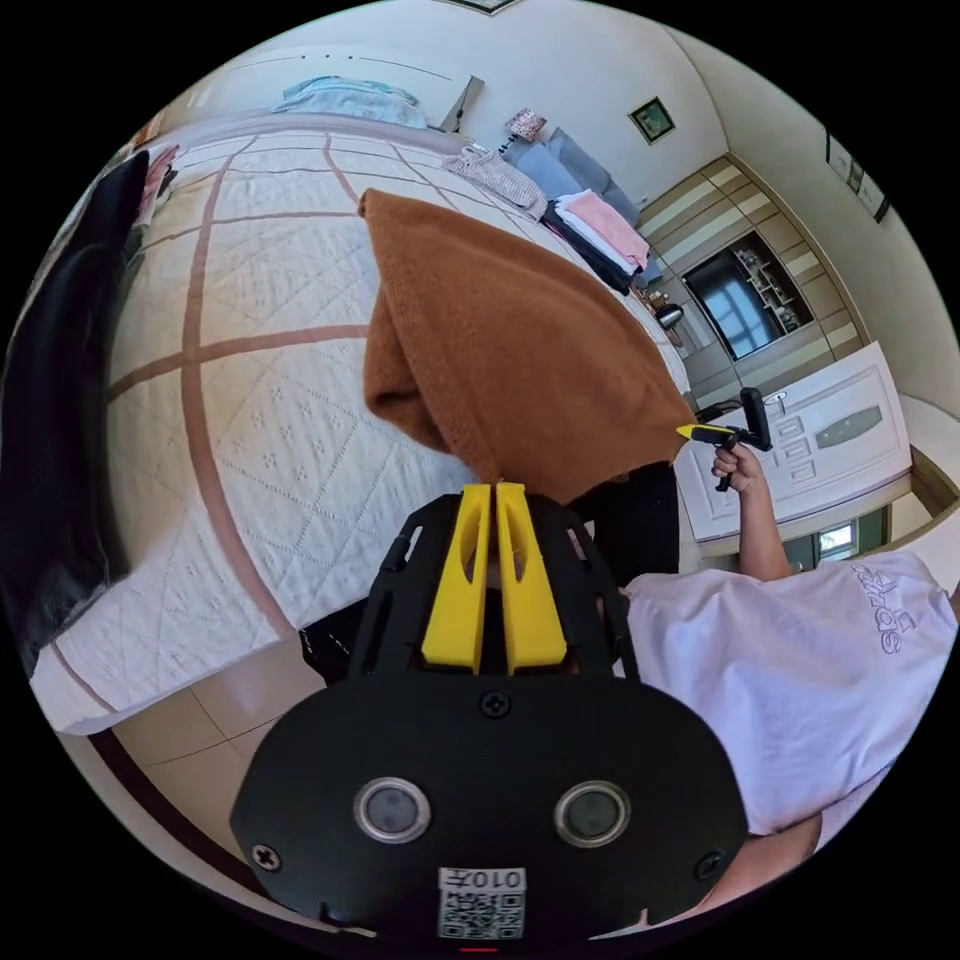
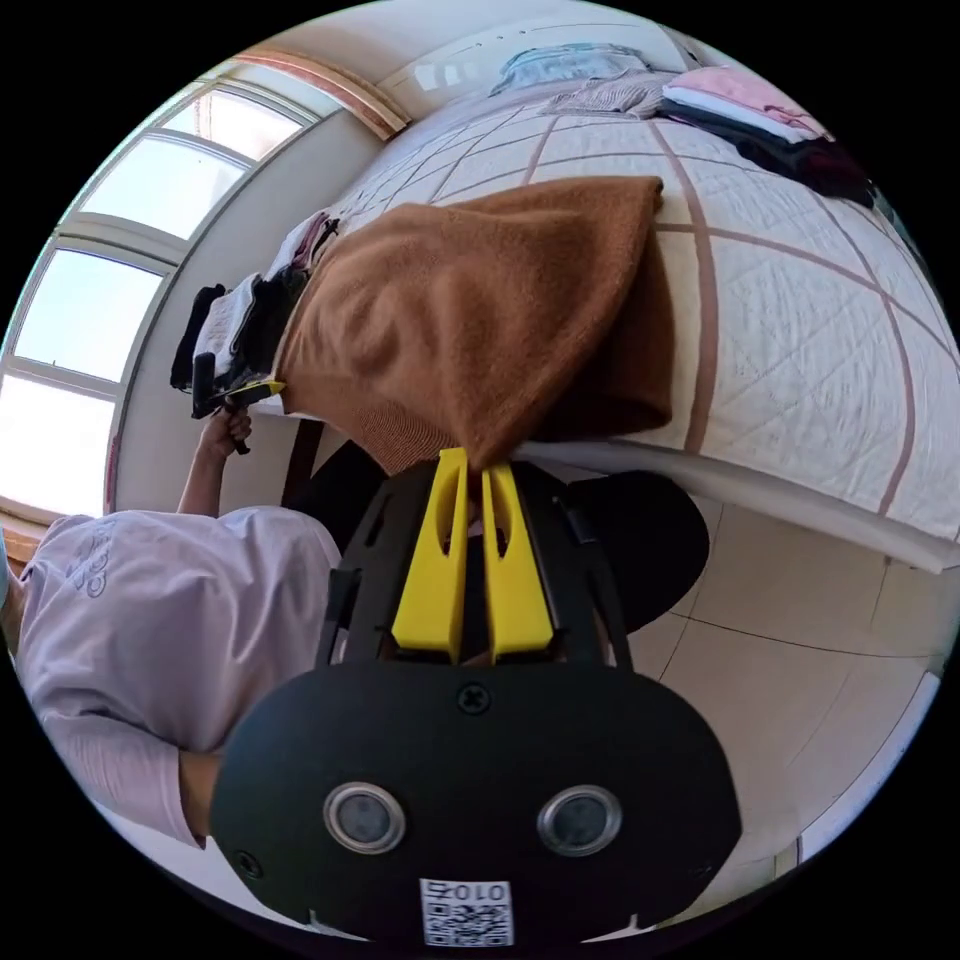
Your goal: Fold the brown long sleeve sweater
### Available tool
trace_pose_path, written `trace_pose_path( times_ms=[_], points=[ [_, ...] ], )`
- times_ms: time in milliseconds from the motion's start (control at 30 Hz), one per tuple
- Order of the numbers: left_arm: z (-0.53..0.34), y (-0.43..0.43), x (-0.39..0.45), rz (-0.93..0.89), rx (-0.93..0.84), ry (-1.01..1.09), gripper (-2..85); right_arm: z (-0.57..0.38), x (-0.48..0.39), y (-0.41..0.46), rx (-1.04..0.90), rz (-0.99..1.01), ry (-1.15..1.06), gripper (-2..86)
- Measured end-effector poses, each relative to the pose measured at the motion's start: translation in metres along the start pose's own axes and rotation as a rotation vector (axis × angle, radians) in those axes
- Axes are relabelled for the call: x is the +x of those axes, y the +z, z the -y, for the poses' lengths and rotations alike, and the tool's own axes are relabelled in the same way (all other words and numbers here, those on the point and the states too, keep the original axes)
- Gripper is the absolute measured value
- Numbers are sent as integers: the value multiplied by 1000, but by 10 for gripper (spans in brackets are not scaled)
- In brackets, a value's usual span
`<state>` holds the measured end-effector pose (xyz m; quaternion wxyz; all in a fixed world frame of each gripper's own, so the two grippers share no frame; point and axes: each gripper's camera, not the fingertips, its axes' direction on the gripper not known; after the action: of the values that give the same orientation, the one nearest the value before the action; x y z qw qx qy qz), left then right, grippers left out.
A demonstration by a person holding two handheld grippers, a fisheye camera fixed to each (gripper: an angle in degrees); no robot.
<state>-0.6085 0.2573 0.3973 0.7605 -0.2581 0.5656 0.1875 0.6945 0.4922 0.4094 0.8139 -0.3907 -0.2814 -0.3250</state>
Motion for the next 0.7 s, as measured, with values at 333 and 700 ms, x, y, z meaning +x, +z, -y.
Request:
trace_pose_path(
  times_ms=[333, 700],
  points=[
    [6, 11, -28, 26, -85, -35, 46, 29, -13, 26, -172, -175, -11, 59],
    [160, -37, -59, 170, 161, -96, 102, 142, 43, -39, 243, -135, 163, 105]
  ],
)
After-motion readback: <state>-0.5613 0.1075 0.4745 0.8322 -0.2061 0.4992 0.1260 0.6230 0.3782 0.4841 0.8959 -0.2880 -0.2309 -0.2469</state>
